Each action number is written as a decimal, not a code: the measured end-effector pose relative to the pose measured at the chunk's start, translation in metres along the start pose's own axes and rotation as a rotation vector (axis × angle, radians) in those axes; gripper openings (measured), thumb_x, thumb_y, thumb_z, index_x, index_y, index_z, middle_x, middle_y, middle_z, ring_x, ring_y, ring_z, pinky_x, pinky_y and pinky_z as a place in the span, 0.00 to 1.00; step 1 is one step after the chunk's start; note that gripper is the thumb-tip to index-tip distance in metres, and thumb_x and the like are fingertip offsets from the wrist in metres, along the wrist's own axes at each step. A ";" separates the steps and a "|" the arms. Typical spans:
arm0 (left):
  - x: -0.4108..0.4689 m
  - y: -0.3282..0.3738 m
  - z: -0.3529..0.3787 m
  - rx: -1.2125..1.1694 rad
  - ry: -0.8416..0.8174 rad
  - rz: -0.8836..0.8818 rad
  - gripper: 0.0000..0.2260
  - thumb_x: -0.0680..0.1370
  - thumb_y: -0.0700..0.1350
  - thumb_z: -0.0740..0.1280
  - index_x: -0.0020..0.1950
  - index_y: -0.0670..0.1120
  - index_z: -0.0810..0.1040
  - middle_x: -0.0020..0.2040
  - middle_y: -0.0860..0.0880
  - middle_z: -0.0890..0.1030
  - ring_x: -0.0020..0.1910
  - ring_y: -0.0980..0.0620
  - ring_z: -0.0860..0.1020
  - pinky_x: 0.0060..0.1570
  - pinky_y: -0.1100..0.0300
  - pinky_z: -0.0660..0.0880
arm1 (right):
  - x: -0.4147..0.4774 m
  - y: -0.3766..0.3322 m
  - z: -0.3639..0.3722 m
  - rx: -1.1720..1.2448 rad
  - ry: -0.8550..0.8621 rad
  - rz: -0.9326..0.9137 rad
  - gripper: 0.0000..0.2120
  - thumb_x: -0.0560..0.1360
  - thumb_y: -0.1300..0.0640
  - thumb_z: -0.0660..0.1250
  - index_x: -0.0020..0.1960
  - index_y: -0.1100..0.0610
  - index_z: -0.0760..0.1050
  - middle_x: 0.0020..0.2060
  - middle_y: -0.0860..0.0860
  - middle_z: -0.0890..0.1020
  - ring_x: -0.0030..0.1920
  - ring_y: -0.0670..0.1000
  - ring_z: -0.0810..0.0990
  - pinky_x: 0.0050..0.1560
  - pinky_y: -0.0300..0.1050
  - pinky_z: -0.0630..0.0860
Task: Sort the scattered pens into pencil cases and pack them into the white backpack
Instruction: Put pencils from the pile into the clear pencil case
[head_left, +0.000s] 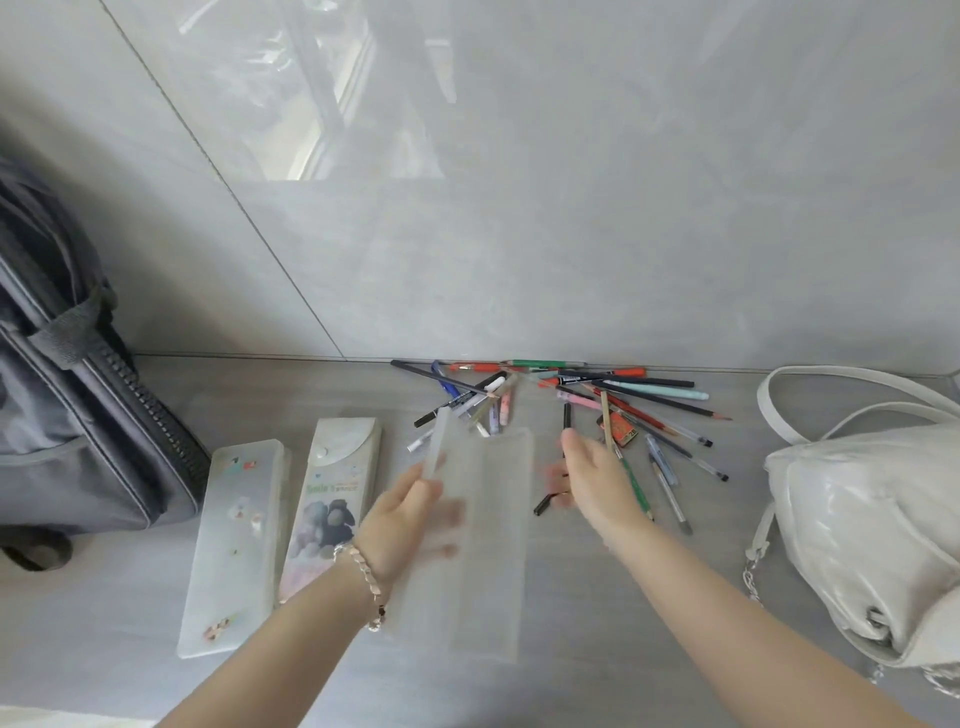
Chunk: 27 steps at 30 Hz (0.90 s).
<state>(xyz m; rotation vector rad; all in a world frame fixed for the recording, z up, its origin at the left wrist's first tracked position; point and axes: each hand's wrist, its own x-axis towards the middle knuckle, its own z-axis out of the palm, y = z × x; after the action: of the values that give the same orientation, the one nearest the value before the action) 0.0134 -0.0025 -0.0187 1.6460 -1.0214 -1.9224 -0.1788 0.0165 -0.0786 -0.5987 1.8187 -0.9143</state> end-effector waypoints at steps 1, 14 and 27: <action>0.004 0.000 -0.004 0.017 0.056 -0.005 0.08 0.76 0.43 0.62 0.52 0.52 0.77 0.44 0.41 0.78 0.43 0.47 0.77 0.34 0.56 0.77 | 0.008 -0.003 -0.001 -0.172 0.076 -0.037 0.16 0.79 0.50 0.57 0.57 0.61 0.72 0.41 0.55 0.81 0.42 0.56 0.80 0.48 0.54 0.79; 0.015 0.003 -0.015 0.195 0.263 0.052 0.23 0.70 0.53 0.70 0.64 0.56 0.71 0.47 0.47 0.80 0.49 0.45 0.78 0.61 0.45 0.72 | 0.036 -0.002 0.016 -0.654 -0.032 -0.042 0.14 0.76 0.60 0.61 0.61 0.61 0.66 0.41 0.54 0.77 0.41 0.53 0.76 0.37 0.45 0.73; 0.003 0.010 0.018 0.307 0.179 0.212 0.13 0.72 0.53 0.68 0.44 0.70 0.67 0.40 0.54 0.82 0.43 0.56 0.80 0.46 0.61 0.75 | -0.059 -0.040 0.014 -0.372 -0.097 -0.538 0.10 0.77 0.52 0.62 0.55 0.56 0.75 0.40 0.50 0.76 0.39 0.46 0.76 0.37 0.38 0.75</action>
<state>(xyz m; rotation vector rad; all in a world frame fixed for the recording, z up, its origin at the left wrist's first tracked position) -0.0066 -0.0064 -0.0124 1.7507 -1.4066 -1.5112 -0.1427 0.0313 -0.0173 -1.3906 1.7797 -0.8705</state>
